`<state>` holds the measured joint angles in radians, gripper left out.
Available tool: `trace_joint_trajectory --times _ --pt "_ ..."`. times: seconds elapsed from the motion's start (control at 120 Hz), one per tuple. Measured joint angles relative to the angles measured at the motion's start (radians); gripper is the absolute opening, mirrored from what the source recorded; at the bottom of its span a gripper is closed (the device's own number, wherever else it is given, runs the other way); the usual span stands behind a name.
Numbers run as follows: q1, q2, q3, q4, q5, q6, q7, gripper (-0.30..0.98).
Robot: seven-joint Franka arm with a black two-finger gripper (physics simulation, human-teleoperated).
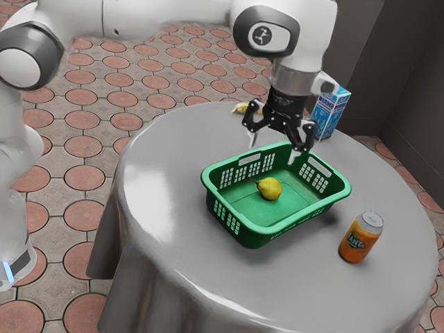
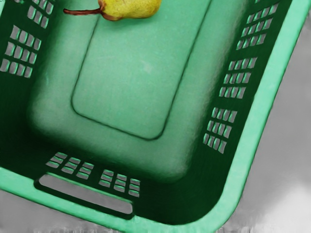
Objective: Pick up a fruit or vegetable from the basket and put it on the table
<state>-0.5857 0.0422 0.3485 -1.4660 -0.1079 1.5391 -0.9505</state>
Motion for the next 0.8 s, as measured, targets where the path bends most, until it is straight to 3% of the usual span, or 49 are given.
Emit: trace_joint_trajectory --times 0.317,0.4,0.675,0.8 --pt "0.082 -0.040 -0.067 -0.114 0.087 0.047 0.332 0.69" --pt "0.075 -0.063 -0.071 -0.178 0.091 0.087 0.394 0.69" --pt "0.064 0.032 -0.071 -0.185 0.093 0.173 0.557 0.69" --pt "0.110 0.050 -0.070 -0.179 0.094 0.211 0.619 0.69"
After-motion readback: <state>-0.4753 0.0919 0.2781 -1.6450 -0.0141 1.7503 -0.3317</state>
